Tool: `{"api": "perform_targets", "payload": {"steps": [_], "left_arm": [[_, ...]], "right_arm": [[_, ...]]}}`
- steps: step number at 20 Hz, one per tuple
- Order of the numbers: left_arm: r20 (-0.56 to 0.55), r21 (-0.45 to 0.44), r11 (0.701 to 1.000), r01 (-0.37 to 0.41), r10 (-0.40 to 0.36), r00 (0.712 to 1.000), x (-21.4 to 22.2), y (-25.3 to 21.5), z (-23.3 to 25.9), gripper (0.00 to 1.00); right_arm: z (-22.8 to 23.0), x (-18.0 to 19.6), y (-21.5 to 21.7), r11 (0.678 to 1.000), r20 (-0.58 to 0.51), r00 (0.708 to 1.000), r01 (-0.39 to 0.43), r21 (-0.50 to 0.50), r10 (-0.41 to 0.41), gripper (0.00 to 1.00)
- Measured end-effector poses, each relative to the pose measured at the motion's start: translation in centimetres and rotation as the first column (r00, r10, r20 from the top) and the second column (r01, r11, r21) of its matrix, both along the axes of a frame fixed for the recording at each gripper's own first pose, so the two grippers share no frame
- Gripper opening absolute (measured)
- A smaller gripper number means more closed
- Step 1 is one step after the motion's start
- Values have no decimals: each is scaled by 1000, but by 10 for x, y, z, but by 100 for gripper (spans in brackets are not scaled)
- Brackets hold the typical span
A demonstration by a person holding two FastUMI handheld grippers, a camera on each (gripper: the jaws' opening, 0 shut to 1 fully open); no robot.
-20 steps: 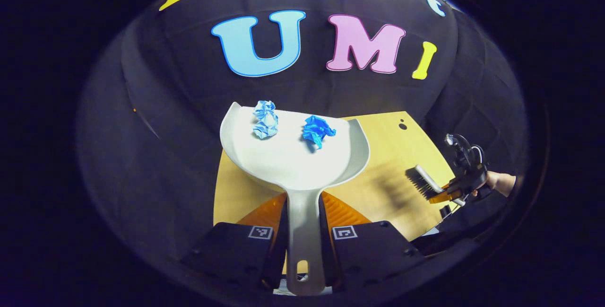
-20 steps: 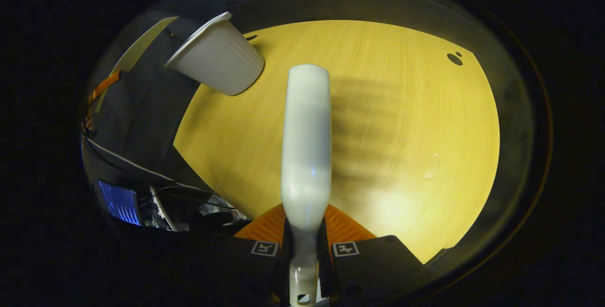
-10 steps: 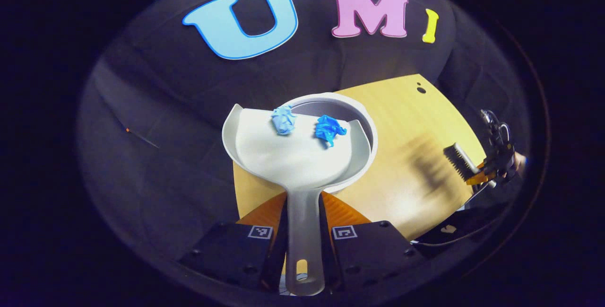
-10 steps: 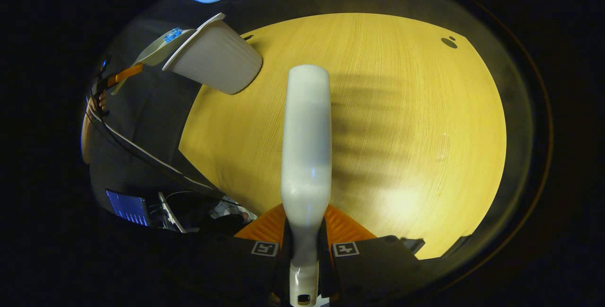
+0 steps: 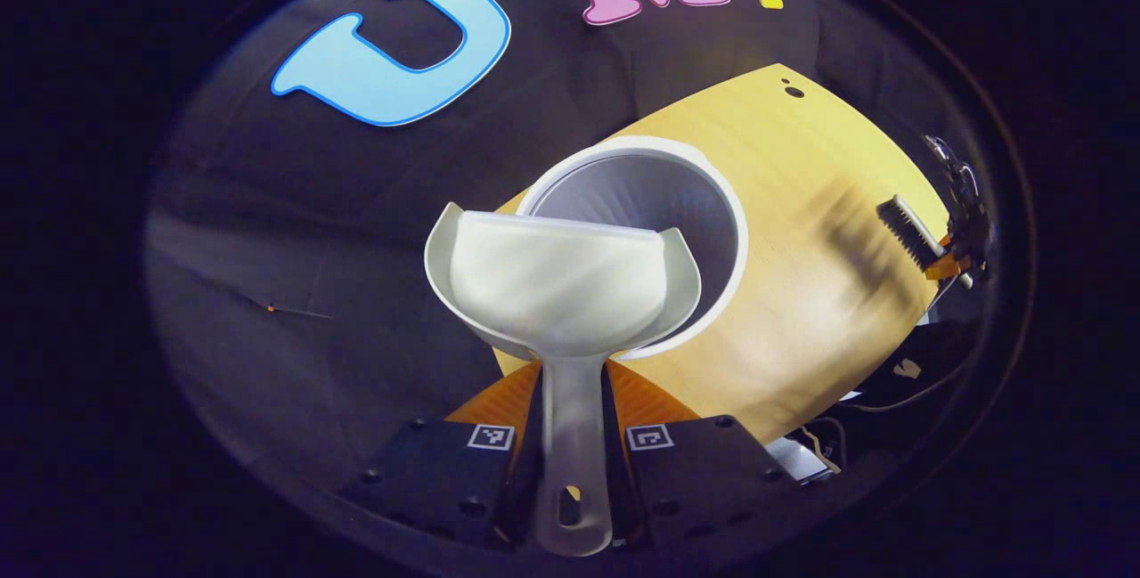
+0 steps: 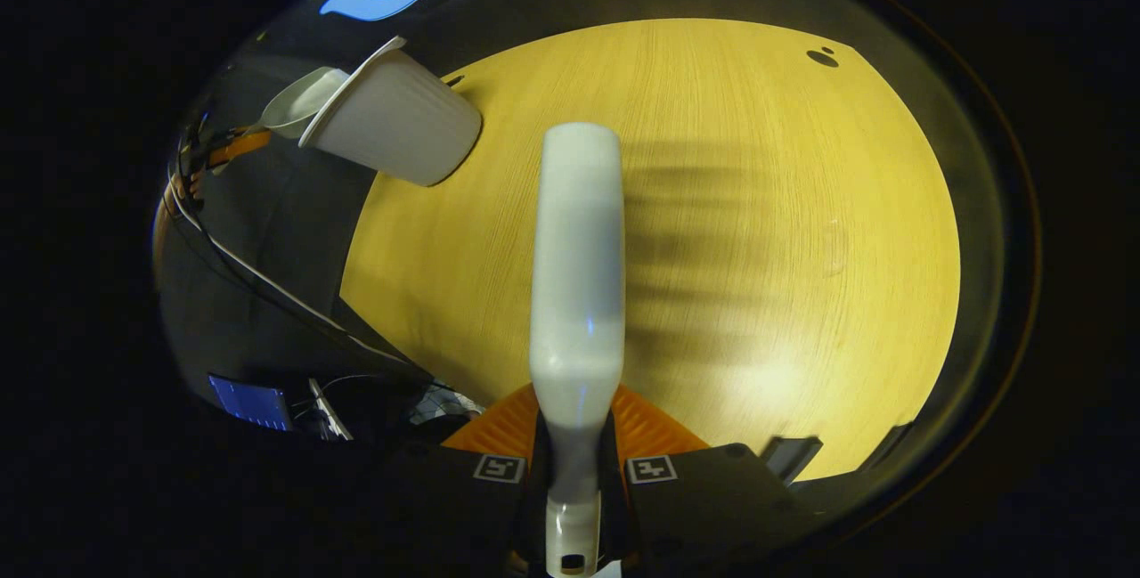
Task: Pick up the small broom and dustpan from the desktop, sweep the trash into the dustpan with the broom, and then empty the trash into the garbage bin.
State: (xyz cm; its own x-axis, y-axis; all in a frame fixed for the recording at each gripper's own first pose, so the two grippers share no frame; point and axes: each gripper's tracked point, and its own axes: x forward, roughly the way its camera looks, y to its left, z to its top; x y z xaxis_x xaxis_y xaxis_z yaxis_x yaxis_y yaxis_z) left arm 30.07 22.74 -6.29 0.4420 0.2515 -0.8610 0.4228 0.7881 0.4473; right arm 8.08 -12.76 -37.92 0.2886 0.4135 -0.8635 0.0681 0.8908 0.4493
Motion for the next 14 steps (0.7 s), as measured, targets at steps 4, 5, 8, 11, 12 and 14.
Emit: {"api": "perform_targets", "payload": {"steps": [4, 5, 8, 11, 12, 14], "left_arm": [[29, -34, 999, -4, 5, 1000, -8, -5, 4, 29], [47, -69, 997, -22, 26, 999, -13, -8, 5, 29], [106, -169, 983, -74, 93, 990, -28, -11, 7, 29], [187, -192, 979, -63, 99, 977, -42, -19, 22, 29], [216, -208, 977, -57, 102, 971, -47, -23, 31, 29], [263, -268, 963, -43, 116, 958, -50, -42, 48, 29]], "right_arm": [[1, 0, 0, 1000, 2, 1000, 4, -2, -4, 28], [1, 0, 0, 1000, 3, 1000, 3, -1, -3, 27], [2, 1, -2, 1000, 0, 1000, 9, -1, -9, 28], [5, -1, -7, 999, -14, 1000, -12, -34, 12, 31], [6, 0, -6, 999, -13, 1000, -12, -31, 11, 27], [8, 3, -5, 1000, -7, 1000, -2, -21, 2, 31]]}}
